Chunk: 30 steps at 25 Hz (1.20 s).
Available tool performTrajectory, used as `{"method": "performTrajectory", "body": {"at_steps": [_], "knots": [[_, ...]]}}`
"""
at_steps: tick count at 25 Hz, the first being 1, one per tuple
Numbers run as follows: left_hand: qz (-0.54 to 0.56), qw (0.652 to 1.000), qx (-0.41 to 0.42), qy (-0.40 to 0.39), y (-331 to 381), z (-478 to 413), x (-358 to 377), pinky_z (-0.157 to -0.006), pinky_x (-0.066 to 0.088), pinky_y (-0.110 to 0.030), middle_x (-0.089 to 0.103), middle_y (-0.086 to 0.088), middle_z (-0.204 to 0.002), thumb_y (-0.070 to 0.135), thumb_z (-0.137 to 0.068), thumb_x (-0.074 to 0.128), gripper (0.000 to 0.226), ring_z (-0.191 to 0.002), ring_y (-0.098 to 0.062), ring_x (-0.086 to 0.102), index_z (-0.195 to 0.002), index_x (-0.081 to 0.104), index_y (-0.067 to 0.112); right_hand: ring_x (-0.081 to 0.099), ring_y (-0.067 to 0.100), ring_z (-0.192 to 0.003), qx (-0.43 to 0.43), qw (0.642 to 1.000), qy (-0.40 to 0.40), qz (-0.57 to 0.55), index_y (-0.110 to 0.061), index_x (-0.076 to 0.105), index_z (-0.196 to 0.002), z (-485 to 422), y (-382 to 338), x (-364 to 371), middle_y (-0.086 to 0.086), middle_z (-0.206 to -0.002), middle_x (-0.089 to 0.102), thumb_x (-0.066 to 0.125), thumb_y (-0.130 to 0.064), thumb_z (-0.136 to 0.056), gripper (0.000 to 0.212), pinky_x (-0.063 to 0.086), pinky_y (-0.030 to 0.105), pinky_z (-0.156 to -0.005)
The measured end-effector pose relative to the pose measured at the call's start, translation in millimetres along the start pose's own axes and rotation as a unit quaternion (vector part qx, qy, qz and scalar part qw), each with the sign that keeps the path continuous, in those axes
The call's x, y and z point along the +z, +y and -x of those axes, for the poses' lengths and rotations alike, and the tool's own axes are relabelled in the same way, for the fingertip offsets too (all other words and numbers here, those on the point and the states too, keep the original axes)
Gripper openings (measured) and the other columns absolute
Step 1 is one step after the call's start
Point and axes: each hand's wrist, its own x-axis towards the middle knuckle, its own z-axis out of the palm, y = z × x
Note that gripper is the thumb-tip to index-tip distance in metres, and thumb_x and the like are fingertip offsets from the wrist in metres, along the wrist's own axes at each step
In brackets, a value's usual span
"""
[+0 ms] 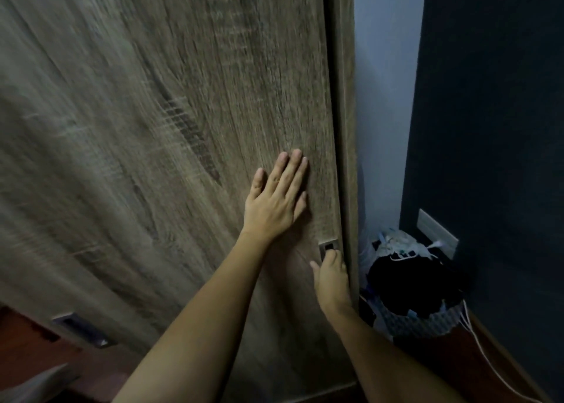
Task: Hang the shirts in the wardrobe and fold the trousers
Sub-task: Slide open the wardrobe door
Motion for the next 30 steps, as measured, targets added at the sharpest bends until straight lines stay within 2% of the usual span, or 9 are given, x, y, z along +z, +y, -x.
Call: {"method": "performTrajectory", "body": {"at_steps": [5, 9, 11, 16, 19, 21, 25, 28, 30], "knots": [[-0.023, 0.999, 0.016, 0.036, -28, 19, -1, -0.114, -0.002, -0.039, -0.006, -0.001, -0.159, 0.042, -0.093, 0.038, 0.066, -0.146, -0.014, -0.002, -0.149, 0.016, 0.015, 0.062, 0.028, -0.094, 0.004, 1.000, 0.006, -0.029, -0.005, 0.053, -0.105, 16, -20, 12, 0.014, -0.101, 0.060, 0.058, -0.032, -0.088, 0.032, 0.052, 0.036, -0.071], [-0.034, 0.998, 0.023, 0.050, -62, 40, -9, -0.115, 0.001, -0.038, 0.028, 0.003, -0.153, 0.041, -0.092, 0.042, 0.064, -0.146, -0.015, 0.004, -0.148, 0.025, 0.015, 0.062, 0.024, -0.098, -0.006, 1.000, 0.006, -0.030, -0.008, 0.053, -0.106, 33, -49, 32, 0.011, -0.106, 0.060, 0.057, -0.033, -0.088, 0.032, 0.053, 0.033, -0.075], [-0.033, 0.998, 0.022, 0.051, -85, 55, -13, -0.115, 0.001, -0.038, 0.034, 0.004, -0.149, 0.040, -0.091, 0.043, 0.063, -0.146, -0.015, 0.005, -0.147, 0.027, 0.015, 0.061, 0.022, -0.100, -0.008, 1.000, 0.002, -0.025, -0.009, 0.053, -0.108, 46, -69, 44, 0.009, -0.109, 0.059, 0.057, -0.034, -0.089, 0.031, 0.051, 0.030, -0.077], [-0.049, 0.997, 0.021, 0.049, -145, 99, -25, -0.112, 0.006, -0.039, 0.032, 0.002, -0.151, 0.042, -0.090, 0.044, 0.067, -0.146, -0.015, 0.006, -0.148, 0.023, 0.015, 0.061, 0.020, -0.092, 0.000, 0.999, 0.018, -0.047, -0.011, 0.055, -0.105, 81, -123, 81, 0.008, -0.105, 0.061, 0.059, -0.033, -0.087, 0.028, 0.044, 0.025, -0.073], [-0.054, 0.997, 0.021, 0.049, -185, 129, -32, -0.111, 0.008, -0.039, 0.018, 0.000, -0.157, 0.042, -0.089, 0.044, 0.068, -0.146, -0.015, 0.007, -0.148, 0.022, 0.015, 0.065, 0.020, -0.078, -0.018, 0.999, 0.033, -0.039, -0.010, 0.058, -0.093, 103, -158, 110, 0.009, -0.093, 0.064, 0.070, -0.030, -0.079, 0.027, 0.043, 0.023, -0.063], [-0.058, 0.997, 0.018, 0.045, -214, 149, -38, -0.112, 0.007, -0.039, 0.015, 0.000, -0.157, 0.042, -0.089, 0.043, 0.068, -0.146, -0.015, 0.006, -0.148, 0.022, 0.015, 0.065, 0.020, -0.070, -0.038, 0.997, 0.052, -0.032, -0.010, 0.059, -0.086, 118, -183, 131, 0.009, -0.085, 0.064, 0.077, -0.028, -0.073, 0.029, 0.046, 0.024, -0.056], [-0.065, 0.997, 0.019, 0.040, -264, 185, -50, -0.113, 0.006, -0.040, 0.003, -0.002, -0.159, 0.041, -0.089, 0.043, 0.068, -0.146, -0.016, 0.008, -0.148, 0.022, 0.014, 0.066, 0.022, -0.069, -0.042, 0.996, 0.046, -0.056, -0.010, 0.058, -0.084, 148, -229, 160, 0.009, -0.083, 0.064, 0.079, -0.028, -0.069, 0.031, 0.050, 0.026, -0.056], [-0.077, 0.996, 0.013, 0.041, -305, 215, -56, -0.115, 0.004, -0.040, 0.003, -0.003, -0.159, 0.040, -0.089, 0.041, 0.068, -0.146, -0.017, 0.008, -0.148, 0.022, 0.014, 0.066, 0.020, -0.068, -0.046, 0.995, 0.053, -0.066, -0.012, 0.059, -0.081, 168, -265, 185, 0.006, -0.080, 0.065, 0.081, -0.029, -0.065, 0.032, 0.049, 0.025, -0.055], [-0.082, 0.996, 0.009, 0.039, -329, 232, -61, -0.115, 0.003, -0.040, 0.003, -0.003, -0.159, 0.040, -0.090, 0.040, 0.067, -0.146, -0.017, 0.008, -0.149, 0.020, 0.014, 0.066, 0.023, -0.074, -0.032, 0.994, 0.044, -0.096, -0.011, 0.059, -0.085, 179, -285, 204, 0.008, -0.086, 0.065, 0.078, -0.028, -0.070, 0.030, 0.050, 0.028, -0.059]]}}
